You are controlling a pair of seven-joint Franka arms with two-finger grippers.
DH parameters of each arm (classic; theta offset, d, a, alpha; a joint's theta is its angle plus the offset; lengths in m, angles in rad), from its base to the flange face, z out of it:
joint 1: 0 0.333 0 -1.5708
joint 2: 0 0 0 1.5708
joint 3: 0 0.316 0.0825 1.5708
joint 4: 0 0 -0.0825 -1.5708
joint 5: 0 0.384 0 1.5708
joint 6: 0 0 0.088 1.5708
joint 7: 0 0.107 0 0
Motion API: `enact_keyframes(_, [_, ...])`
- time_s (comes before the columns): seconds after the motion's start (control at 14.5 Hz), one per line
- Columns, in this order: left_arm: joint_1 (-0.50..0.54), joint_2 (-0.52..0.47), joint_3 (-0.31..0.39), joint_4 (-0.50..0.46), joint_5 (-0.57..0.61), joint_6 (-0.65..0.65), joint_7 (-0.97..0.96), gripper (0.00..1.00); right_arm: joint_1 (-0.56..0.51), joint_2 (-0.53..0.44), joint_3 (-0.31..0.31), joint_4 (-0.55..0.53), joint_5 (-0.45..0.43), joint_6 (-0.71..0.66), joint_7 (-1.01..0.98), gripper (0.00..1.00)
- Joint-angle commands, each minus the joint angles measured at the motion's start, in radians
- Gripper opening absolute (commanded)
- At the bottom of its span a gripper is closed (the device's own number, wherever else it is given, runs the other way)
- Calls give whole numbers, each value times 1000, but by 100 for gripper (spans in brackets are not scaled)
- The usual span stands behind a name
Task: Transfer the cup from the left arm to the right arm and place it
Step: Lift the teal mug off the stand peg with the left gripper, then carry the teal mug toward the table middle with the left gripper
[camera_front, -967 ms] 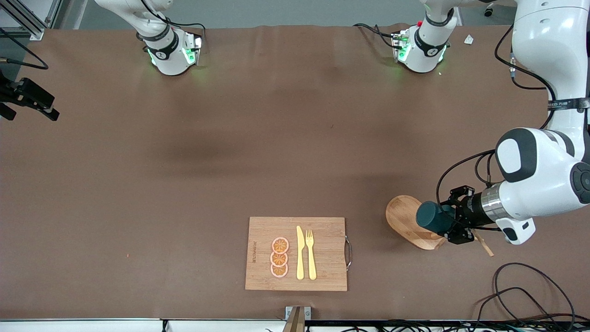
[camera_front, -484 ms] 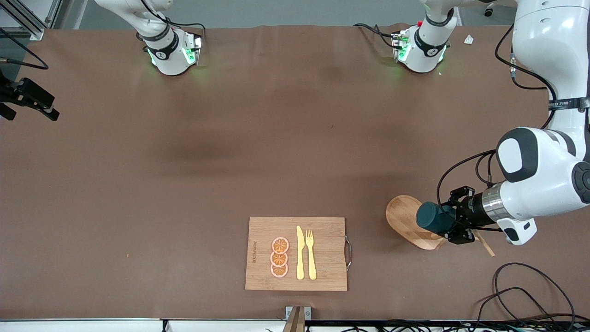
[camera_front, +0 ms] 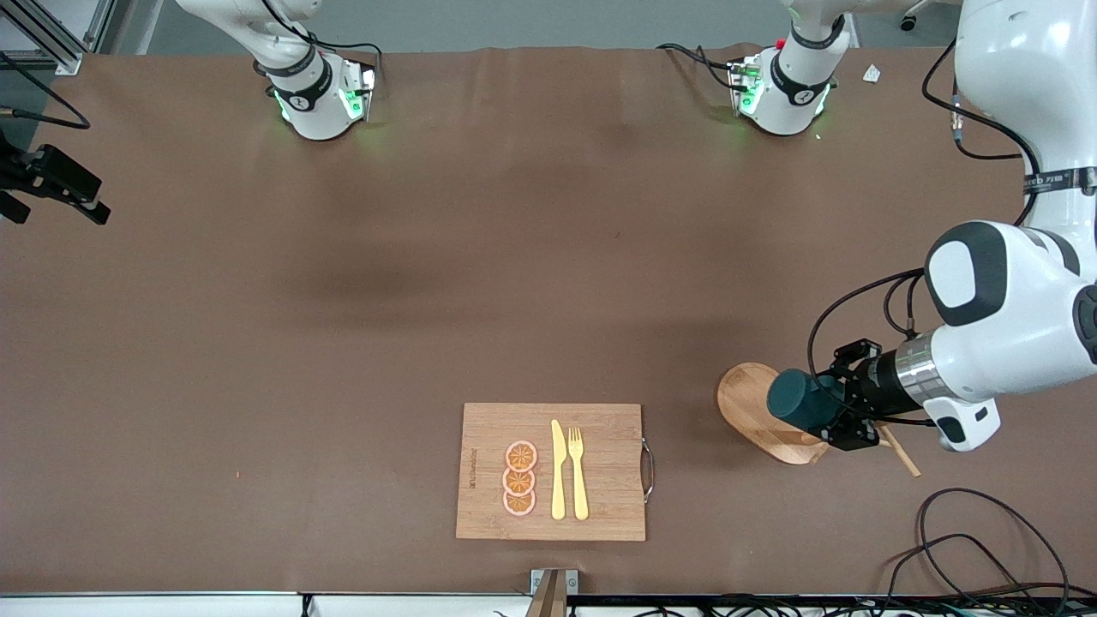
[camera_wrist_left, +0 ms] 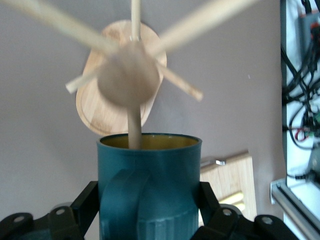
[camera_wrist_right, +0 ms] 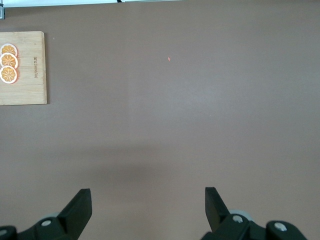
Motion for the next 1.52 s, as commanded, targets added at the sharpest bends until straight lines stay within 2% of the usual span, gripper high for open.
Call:
enact_keyframes(0.0, [-61, -39, -6, -7, 29, -18, -17, 76, 1, -12, 0, -15, -5, 5, 2, 100])
enact_keyframes(0.41, [-294, -25, -5, -6, 274, -6, -135, 76, 0, -12, 0, -15, -5, 4, 4, 100])
enact_keyframes(0.69, [-424, 21, 6, 10, 402, 22, -146, 76, 0, -12, 0, -15, -5, 4, 4, 100])
enact_keyframes(1.31, [-694, 172, 18, 19, 958, 27, -343, 76, 0, -12, -1, -15, -5, 5, 2, 100])
enact_keyframes(1.45, [-749, 180, 20, 17, 1046, 27, -415, 76, -2, -12, -1, -15, -5, 5, 2, 100])
